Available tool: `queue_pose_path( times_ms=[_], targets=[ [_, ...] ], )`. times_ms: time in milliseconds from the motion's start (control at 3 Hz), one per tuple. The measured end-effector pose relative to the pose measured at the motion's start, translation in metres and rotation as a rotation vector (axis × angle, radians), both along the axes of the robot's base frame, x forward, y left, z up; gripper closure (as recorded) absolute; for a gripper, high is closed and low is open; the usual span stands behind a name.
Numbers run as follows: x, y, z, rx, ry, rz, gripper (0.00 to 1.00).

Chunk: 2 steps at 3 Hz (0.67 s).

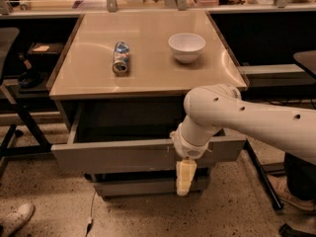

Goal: Open top drawer

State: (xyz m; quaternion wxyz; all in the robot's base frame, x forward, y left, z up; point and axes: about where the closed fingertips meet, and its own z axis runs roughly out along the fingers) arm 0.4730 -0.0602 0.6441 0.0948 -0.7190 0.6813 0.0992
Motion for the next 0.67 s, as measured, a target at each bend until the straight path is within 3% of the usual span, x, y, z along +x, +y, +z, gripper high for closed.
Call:
queue_pose_path(
  times_ms=[667],
  targets=[
    [-0.086, -0.031, 0.027, 0.045, 0.131, 0.032, 0.00]
  ],
)
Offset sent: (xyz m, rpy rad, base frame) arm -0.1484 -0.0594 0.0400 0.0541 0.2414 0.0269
